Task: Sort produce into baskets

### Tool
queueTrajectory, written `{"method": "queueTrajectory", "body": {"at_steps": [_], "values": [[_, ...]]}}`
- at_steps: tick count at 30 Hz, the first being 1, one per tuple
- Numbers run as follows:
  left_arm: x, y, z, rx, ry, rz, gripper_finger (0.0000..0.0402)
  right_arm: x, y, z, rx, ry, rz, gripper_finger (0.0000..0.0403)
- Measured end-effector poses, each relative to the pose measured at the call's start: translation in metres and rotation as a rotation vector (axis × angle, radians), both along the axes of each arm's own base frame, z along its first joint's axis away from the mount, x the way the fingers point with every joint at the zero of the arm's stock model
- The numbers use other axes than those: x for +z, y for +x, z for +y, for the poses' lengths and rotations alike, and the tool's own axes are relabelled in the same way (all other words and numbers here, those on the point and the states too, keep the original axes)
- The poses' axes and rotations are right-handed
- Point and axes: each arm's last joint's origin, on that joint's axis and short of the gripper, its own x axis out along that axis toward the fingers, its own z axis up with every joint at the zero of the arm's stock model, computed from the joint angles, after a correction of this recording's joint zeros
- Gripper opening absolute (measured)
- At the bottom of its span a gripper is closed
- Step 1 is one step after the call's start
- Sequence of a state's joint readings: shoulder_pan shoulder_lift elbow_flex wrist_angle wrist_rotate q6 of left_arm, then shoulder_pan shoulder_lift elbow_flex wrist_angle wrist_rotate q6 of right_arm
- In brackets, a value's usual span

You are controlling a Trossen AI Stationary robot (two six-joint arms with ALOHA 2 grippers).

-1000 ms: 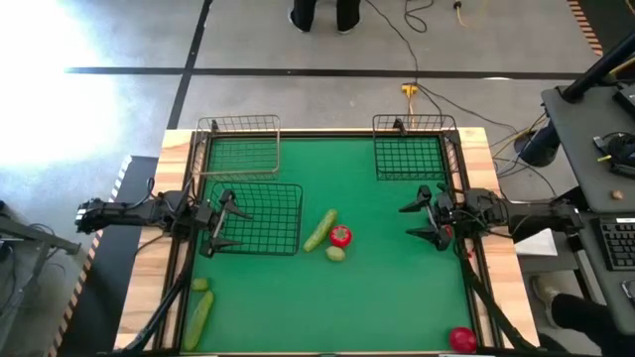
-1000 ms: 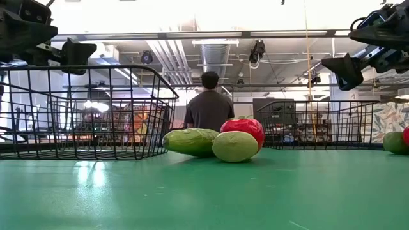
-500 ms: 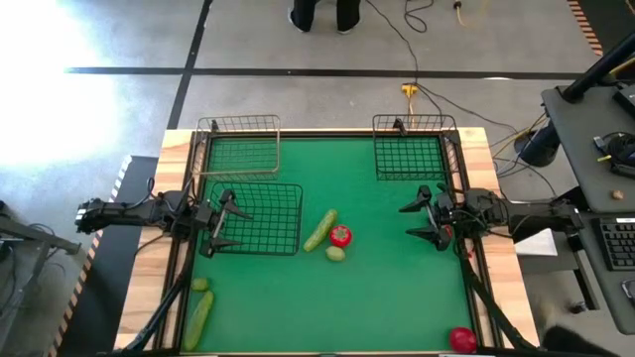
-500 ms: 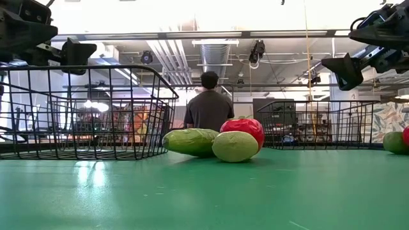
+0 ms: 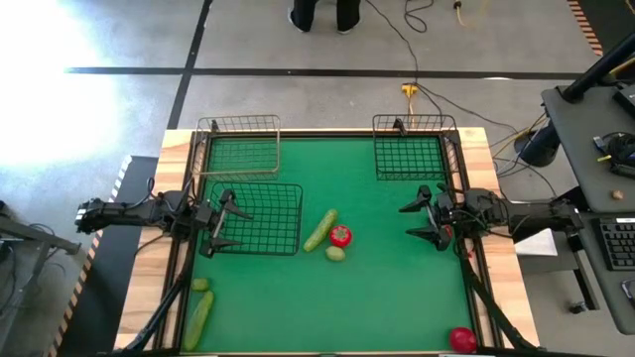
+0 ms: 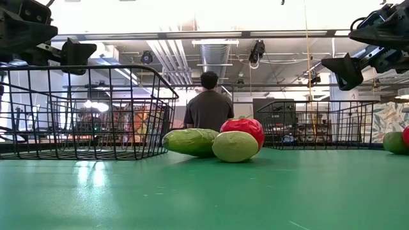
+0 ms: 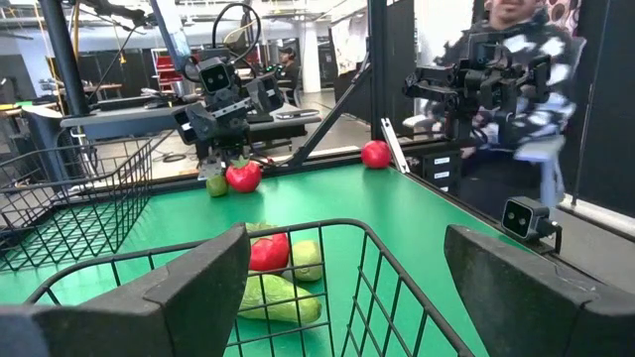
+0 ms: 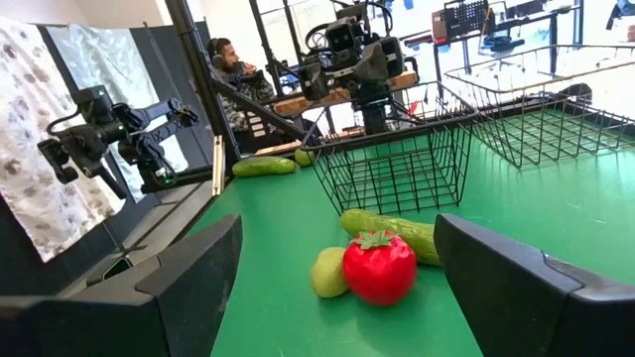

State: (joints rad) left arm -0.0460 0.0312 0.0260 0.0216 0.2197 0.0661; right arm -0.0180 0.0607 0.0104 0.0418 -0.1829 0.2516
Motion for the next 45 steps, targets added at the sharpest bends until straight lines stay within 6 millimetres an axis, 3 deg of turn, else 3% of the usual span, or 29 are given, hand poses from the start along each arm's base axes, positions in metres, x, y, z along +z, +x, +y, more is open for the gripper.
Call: {"method": "queueTrajectory", "body": {"at_steps": [12, 18, 22, 28, 38, 45], "values": [[0.0, 0.0, 0.0, 0.0, 0.0, 0.0, 0.0318, 0.0, 0.0, 0.0, 0.0, 0.0, 0.0, 0.0325], [0.0, 0.0, 0.0, 0.0, 0.0, 0.0, 0.0318, 0.001, 0.0, 0.0, -0.012, 0.081, -0.001, 0.0325], [0.0, 0.0, 0.0, 0.0, 0.0, 0.0, 0.0318, 0.017, -0.001, -0.004, -0.127, 0.151, -0.16, 0.0325], [0.0, 0.0, 0.0, 0.0, 0.0, 0.001, 0.0318, 0.034, 0.0, 0.003, 0.078, 0.133, -0.316, 0.0325], [0.0, 0.0, 0.0, 0.0, 0.0, 0.001, 0.0318, 0.034, 0.013, -0.002, -0.15, 0.261, -0.308, 0.0325], [0.0, 0.0, 0.0, 0.0, 0.0, 0.001, 0.0318, 0.036, 0.024, 0.004, -0.014, 0.223, -0.245, 0.0325]]}}
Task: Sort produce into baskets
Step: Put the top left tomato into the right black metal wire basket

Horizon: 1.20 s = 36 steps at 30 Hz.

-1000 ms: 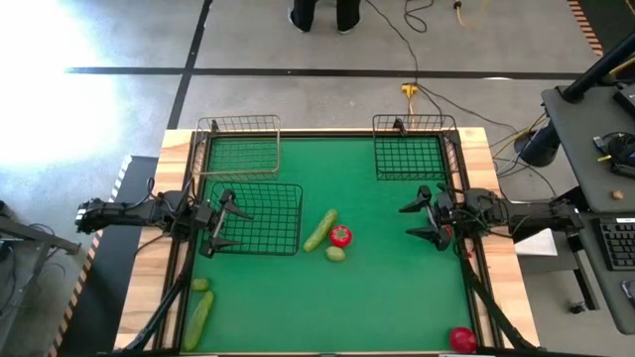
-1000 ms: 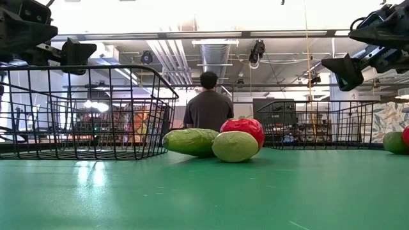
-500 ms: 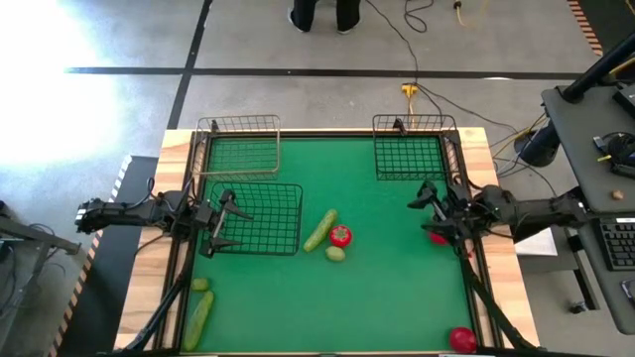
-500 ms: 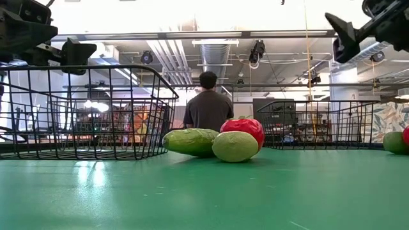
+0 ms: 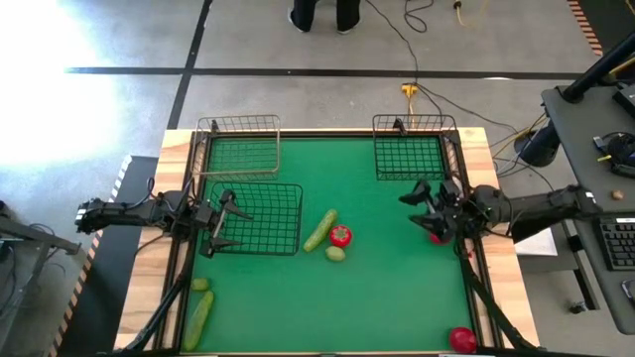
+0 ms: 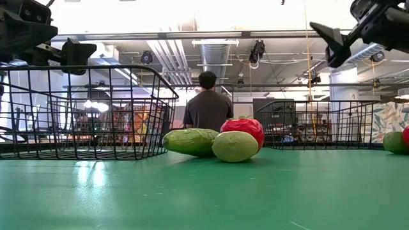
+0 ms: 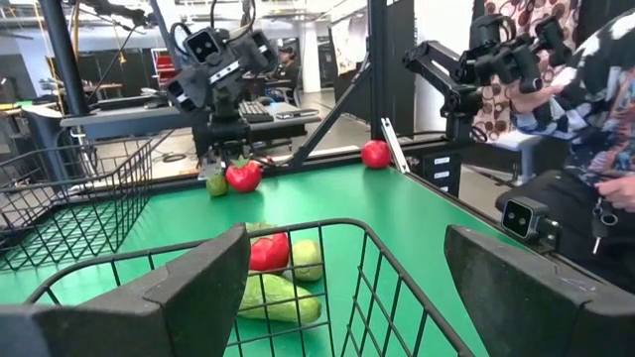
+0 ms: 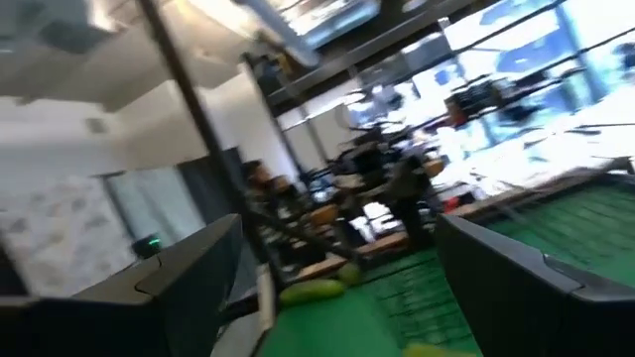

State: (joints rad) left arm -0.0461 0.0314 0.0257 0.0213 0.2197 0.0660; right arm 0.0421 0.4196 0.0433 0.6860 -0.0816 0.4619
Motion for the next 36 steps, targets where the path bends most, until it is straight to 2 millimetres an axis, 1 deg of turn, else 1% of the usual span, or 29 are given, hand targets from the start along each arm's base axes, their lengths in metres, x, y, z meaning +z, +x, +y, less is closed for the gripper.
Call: {"method": "queueTrajectory", "body": {"at_steps": [2, 5, 9, 13, 15, 17, 18, 20, 22, 24, 26, 28, 31, 36], "values": [[0.0, 0.0, 0.0, 0.0, 0.0, -0.001, 0.0318, 0.001, 0.005, 0.002, 0.005, -0.001, 0.023, 0.0325], [0.0, 0.0, 0.0, 0.0, 0.0, -0.001, 0.0318, 0.0, 0.018, 0.007, -0.012, -0.027, 0.103, 0.0325], [0.0, 0.0, 0.0, 0.0, 0.0, -0.001, 0.0318, 0.0, 0.043, 0.019, -0.02, -0.11, 0.226, 0.0325], [0.0, 0.0, 0.0, 0.0, 0.0, 0.0, 0.0318, -0.003, 0.078, 0.029, -0.019, -0.204, 0.434, 0.0325], [0.0, 0.0, 0.0, 0.0, 0.0, -0.001, 0.0318, -0.01, 0.093, 0.033, -0.001, -0.243, 0.579, 0.0325], [0.0, 0.0, 0.0, 0.0, 0.0, -0.001, 0.0318, -0.004, 0.111, 0.036, 0.018, -0.266, 0.65, 0.033], [0.0, 0.0, 0.0, 0.0, 0.0, -0.001, 0.0318, -0.003, 0.119, 0.037, 0.022, -0.281, 0.701, 0.0336], [0.0, 0.0, 0.0, 0.0, 0.0, 0.003, 0.0318, -0.01, 0.129, 0.039, 0.034, -0.316, 0.843, 0.0353], [0.0, 0.0, 0.0, 0.0, 0.0, 0.002, 0.0318, -0.014, 0.141, 0.042, 0.049, -0.365, 0.934, 0.0372], [0.0, 0.0, 0.0, 0.0, 0.0, 0.002, 0.0318, -0.01, 0.153, 0.042, 0.041, -0.404, 0.976, 0.0389], [0.0, 0.0, 0.0, 0.0, 0.0, 0.002, 0.0318, -0.01, 0.163, 0.042, 0.011, -0.447, 1.008, 0.0397], [0.0, 0.0, 0.0, 0.0, 0.0, 0.001, 0.0318, -0.014, 0.17, 0.041, 0.012, -0.484, 1.049, 0.0397], [0.0, 0.0, 0.0, 0.0, 0.0, 0.001, 0.0318, -0.017, 0.181, 0.041, 0.026, -0.522, 1.053, 0.0396], [0.0, 0.0, 0.0, 0.0, 0.0, 0.003, 0.0318, -0.034, 0.192, 0.031, 0.018, -0.533, 1.144, 0.0396]]}}
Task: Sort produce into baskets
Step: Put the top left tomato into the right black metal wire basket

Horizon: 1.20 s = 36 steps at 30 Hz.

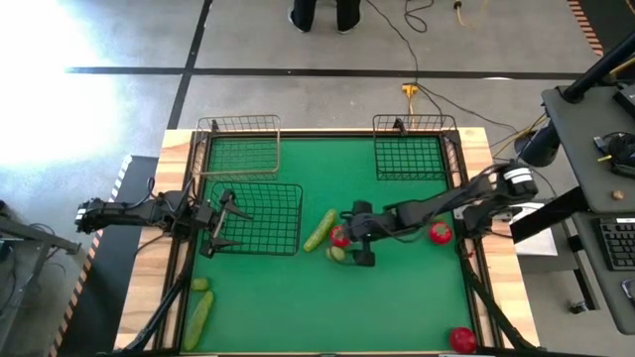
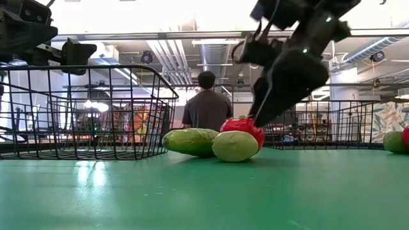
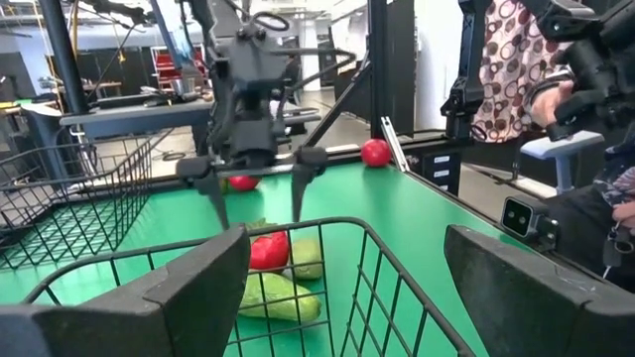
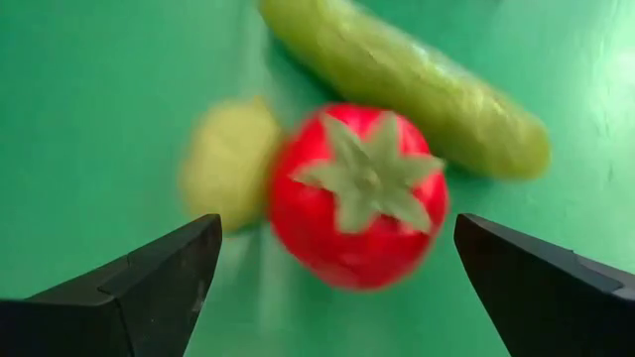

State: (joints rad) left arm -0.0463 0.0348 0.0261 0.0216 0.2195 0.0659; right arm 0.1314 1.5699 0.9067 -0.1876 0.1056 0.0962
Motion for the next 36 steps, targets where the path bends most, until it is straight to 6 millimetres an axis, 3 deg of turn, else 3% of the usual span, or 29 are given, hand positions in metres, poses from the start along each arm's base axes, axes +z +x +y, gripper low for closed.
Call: {"method": "queueTrajectory", "body": {"at_steps": [4, 14, 22, 27, 32, 36], "values": [[0.0, 0.0, 0.0, 0.0, 0.0, 0.0, 0.0318, -0.001, 0.008, -0.007, -0.014, -0.009, -0.012, 0.0396], [0.0, 0.0, 0.0, 0.0, 0.0, 0.002, 0.0318, -0.032, 0.014, -0.01, -0.038, -0.006, 0.082, 0.0396], [0.0, 0.0, 0.0, 0.0, 0.0, 0.001, 0.0318, -0.033, 0.019, -0.011, -0.124, -0.016, 0.023, 0.0392], [0.0, 0.0, 0.0, 0.0, 0.0, 0.002, 0.0318, -0.031, 0.02, -0.014, -0.196, -0.016, 0.002, 0.0367], [0.0, 0.0, 0.0, 0.0, 0.0, 0.001, 0.0318, -0.016, 0.017, -0.018, -0.256, 0.03, -0.041, 0.0304], [0.0, 0.0, 0.0, 0.0, 0.0, 0.001, 0.0318, 0.016, 0.006, -0.028, -0.284, 0.034, -0.076, 0.028]]}}
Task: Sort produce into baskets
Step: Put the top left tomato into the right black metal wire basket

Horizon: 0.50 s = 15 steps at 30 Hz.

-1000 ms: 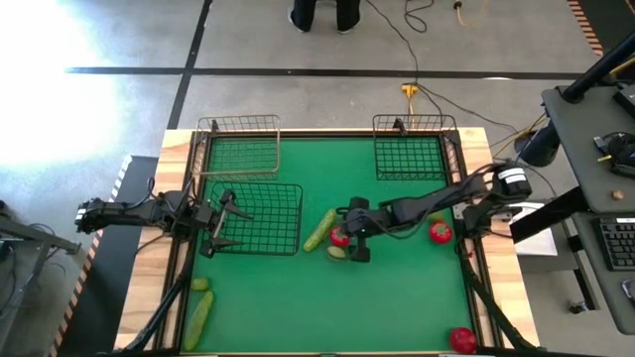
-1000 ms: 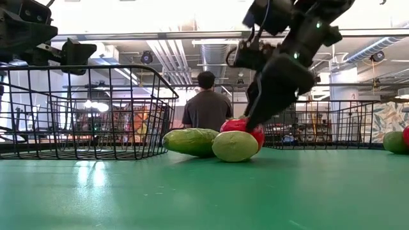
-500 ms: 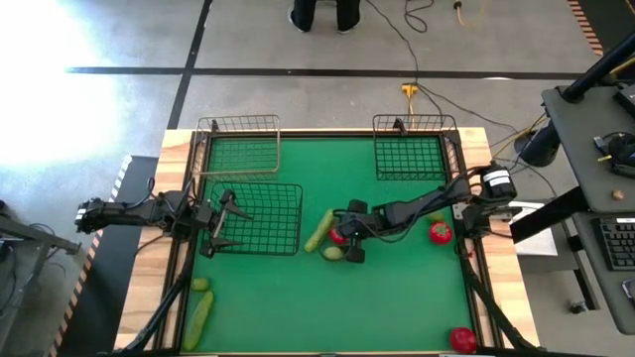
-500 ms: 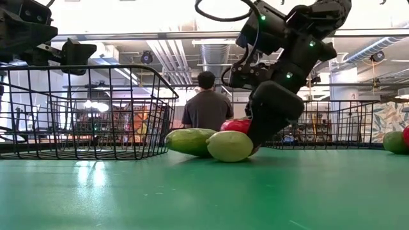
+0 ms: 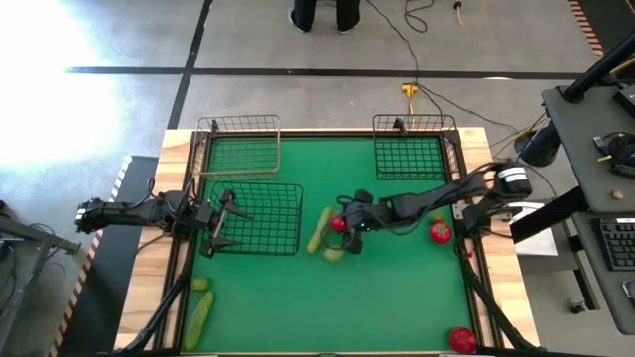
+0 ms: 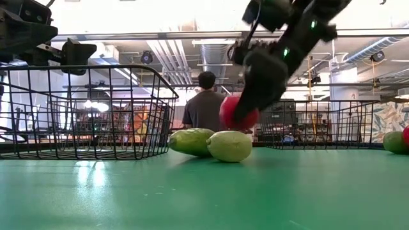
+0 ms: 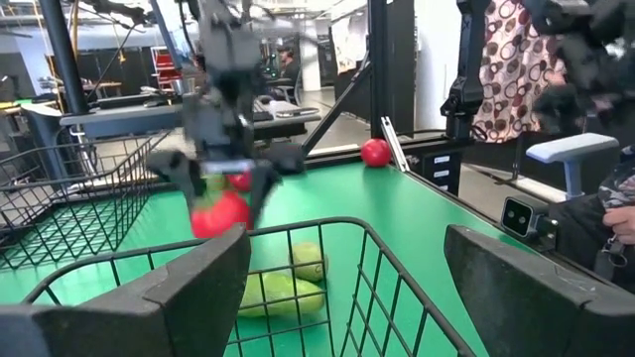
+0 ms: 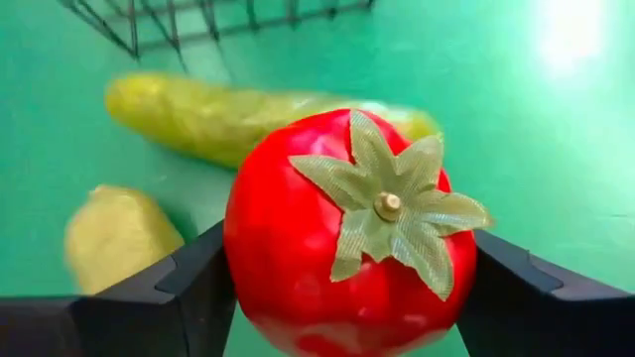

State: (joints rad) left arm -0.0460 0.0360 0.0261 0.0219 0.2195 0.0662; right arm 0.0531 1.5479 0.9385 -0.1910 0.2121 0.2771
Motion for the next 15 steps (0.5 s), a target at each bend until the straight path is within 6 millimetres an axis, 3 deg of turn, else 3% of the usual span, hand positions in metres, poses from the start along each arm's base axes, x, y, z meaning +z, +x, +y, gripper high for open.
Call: {"method": "queueTrajectory", "body": {"at_steps": [5, 8, 12, 15], "values": [[0.0, 0.0, 0.0, 0.0, 0.0, 0.002, 0.0318, 0.065, -0.029, -0.035, -0.216, -0.142, 0.007, 0.028], [0.0, 0.0, 0.0, 0.0, 0.0, 0.001, 0.0318, 0.09, -0.054, -0.068, -0.406, -0.153, 0.057, 0.028], [0.0, 0.0, 0.0, 0.0, 0.0, 0.001, 0.0318, 0.099, -0.092, -0.119, -0.724, -0.076, 0.099, 0.028], [0.0, 0.0, 0.0, 0.0, 0.0, 0.001, 0.0318, 0.087, -0.119, -0.151, -0.934, -0.014, 0.113, 0.028]]}}
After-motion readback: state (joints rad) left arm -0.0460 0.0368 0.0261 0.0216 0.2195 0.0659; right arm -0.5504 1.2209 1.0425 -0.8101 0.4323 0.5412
